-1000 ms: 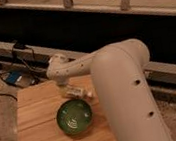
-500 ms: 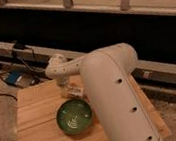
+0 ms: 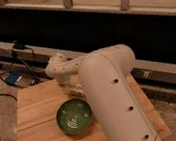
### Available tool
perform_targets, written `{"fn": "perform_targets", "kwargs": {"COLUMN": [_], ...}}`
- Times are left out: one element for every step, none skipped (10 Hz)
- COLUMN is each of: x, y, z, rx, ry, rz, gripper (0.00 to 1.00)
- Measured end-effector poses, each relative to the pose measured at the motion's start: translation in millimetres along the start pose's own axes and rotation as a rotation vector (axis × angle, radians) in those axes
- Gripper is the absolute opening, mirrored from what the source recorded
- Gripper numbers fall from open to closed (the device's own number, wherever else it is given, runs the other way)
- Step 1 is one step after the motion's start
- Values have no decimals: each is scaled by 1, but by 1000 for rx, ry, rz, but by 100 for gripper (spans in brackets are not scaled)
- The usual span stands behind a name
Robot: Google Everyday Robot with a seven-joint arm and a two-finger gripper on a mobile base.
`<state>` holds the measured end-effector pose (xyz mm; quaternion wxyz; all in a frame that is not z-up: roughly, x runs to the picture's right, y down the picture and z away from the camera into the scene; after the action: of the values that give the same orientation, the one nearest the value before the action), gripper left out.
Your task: Place the bottle in the ceramic bowl
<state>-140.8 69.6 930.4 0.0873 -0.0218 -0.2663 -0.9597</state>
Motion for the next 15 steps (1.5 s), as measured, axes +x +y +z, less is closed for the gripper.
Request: {"fn": "perform_targets", "kwargs": {"x": [0, -1, -1, -1, -1, -2, -7, -13, -18, -22, -27, -33, -38, -39, -40], "y": [0, 0, 1, 1, 3, 8, 14, 22, 27, 30, 31, 29, 20, 3, -14], "z": [0, -1, -2, -2, -4, -10, -20, -38, -56, -72, -90, -106, -120, -129, -135], "rx": [0, 0, -1, -2, -10, -29, -53, -94, -130, -162, -195, -226, -251, -265, -269], "ry": [-1, -3, -1, 0, 3, 9, 9, 12, 12, 13, 17, 20, 23, 26, 25], "rz": [0, 0, 1, 1, -2, 3, 13, 26, 32, 35, 36, 37, 37, 31, 25], "gripper": [3, 0, 0, 0, 0, 0, 0, 0, 0, 0, 0, 0, 0, 0, 0]}}
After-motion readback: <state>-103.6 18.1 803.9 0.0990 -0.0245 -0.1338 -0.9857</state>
